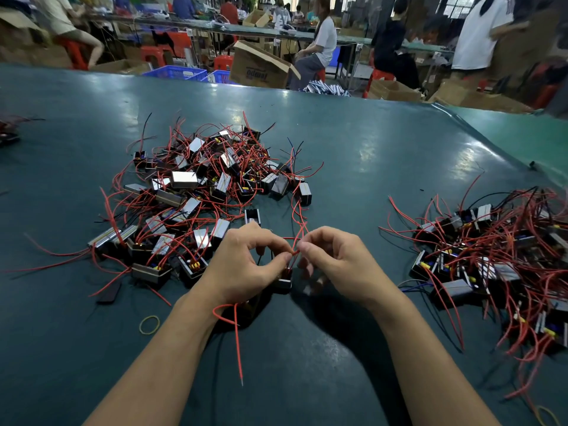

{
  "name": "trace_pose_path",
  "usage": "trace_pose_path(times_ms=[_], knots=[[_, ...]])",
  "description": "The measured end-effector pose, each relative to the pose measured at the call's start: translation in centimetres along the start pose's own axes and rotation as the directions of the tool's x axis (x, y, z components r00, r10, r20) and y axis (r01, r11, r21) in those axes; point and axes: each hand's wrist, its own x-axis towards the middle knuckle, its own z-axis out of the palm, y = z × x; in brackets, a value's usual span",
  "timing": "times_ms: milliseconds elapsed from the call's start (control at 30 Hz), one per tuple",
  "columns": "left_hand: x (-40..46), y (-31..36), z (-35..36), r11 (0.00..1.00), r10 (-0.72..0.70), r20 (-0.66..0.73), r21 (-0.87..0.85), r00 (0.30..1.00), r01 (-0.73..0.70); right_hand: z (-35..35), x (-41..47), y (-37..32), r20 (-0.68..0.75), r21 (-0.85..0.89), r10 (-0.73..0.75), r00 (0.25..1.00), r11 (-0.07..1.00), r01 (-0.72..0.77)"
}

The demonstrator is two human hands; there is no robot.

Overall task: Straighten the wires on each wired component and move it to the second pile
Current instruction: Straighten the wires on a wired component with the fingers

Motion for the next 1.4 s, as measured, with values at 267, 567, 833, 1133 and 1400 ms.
trace_pose_path(times_ms=[267,567,833,1133,1400], knots=[[0.0,0.2,0.2,0.999,0.043,0.005,0.024,0.999,-0.043,-0.3,0.0,0.4,0.029,-0.050,0.066,0.997,0.997,-0.065],[0.0,0.4,0.5,0.998,0.037,-0.017,0.045,0.999,-0.036,1.5,0.1,0.7,-0.283,-0.328,-0.047,0.958,0.943,-0.051],[0.1,0.0,0.7,0.993,-0.018,-0.130,0.111,0.991,0.032,2.1,0.0,1.0,-0.168,-0.702,-0.399,0.902,0.690,0.175],[0.1,0.0,0.7,0.997,-0.033,-0.094,0.065,0.995,0.039,-0.2,0.2,0.7,-0.050,-0.663,-0.532,0.845,0.651,0.370],[0.1,0.0,0.6,0.999,0.023,-0.032,0.036,0.999,-0.022,-0.5,-0.2,0.3,0.012,-0.561,-0.422,0.907,0.748,0.355]])
